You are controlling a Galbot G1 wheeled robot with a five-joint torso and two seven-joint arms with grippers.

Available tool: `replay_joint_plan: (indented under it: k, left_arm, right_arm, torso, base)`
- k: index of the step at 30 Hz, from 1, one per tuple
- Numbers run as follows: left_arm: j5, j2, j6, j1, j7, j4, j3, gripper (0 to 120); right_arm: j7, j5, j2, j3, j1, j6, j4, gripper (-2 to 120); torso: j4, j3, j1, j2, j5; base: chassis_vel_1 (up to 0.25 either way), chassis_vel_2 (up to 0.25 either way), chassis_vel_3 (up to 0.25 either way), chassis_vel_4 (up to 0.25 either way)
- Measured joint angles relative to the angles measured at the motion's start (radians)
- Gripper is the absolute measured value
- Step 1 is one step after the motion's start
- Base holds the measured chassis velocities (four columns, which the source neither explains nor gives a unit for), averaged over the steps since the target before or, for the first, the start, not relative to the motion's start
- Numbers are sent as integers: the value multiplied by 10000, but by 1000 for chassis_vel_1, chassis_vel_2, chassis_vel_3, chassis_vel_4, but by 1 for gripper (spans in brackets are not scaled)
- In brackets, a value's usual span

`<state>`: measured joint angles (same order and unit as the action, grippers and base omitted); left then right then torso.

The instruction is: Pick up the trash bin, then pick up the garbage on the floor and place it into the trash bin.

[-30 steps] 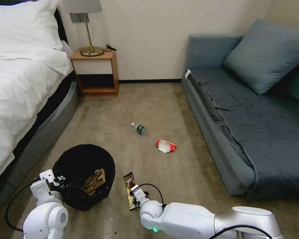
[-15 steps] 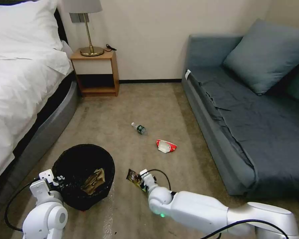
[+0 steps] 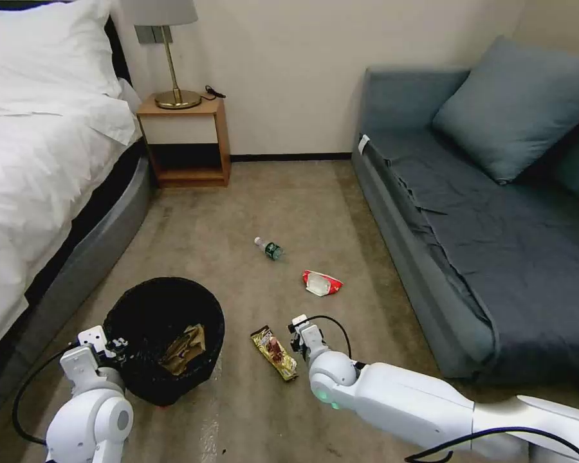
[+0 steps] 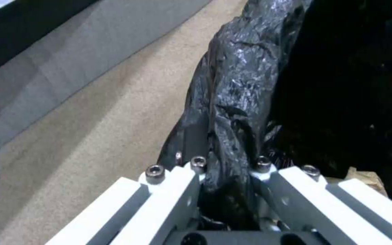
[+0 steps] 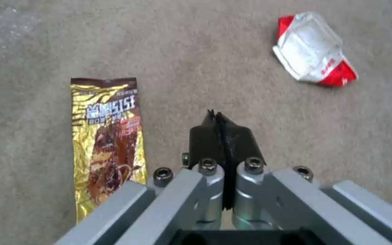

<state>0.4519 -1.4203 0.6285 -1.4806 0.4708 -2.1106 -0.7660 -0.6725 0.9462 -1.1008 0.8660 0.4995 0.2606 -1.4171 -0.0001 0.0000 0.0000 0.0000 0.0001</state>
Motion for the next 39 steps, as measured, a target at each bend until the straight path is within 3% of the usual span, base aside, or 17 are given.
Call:
replay_joint_plan:
  k: [5, 7, 13, 16, 30, 39]
  left_arm:
    - [35, 61, -1, 55, 7, 6, -134, 2]
    - [40, 103, -66, 69, 6, 56, -159, 2]
    - [68, 123, -228, 169, -7, 207, -267, 2]
    - [75, 184, -268, 197, -43, 192, -296, 2]
    - [66, 288, -269, 30, -65, -32, -529, 2]
    - [23, 235, -274, -36, -59, -112, -500, 2]
  right_arm:
    - [453, -416, 95, 287, -8, -123, -24, 4]
    - [726, -779, 112, 466, -2, -157, -48, 15]
    - [1324, -1672, -96, 761, 12, -386, 307, 32]
    - [1829, -2138, -289, 917, -38, -496, 704, 47]
    - [2760, -2553, -991, 1522, 109, -715, 2342, 96]
    - [2840, -2686, -1347, 1713, 247, -869, 2970, 100]
  torso:
    - [1, 0, 0, 0, 0]
    - [0, 0, 0, 0, -1]
    - [0, 1, 0, 0, -2]
    - [2, 0, 0, 0, -1]
    - [1, 0, 0, 0, -1]
    - [1, 0, 0, 0, -1]
  base:
    - [0, 0, 0, 0]
    - [0, 0, 0, 0]
    - [0, 0, 0, 0]
    - [0, 0, 0, 0]
    - [0, 0, 0, 0]
    - [0, 0, 0, 0]
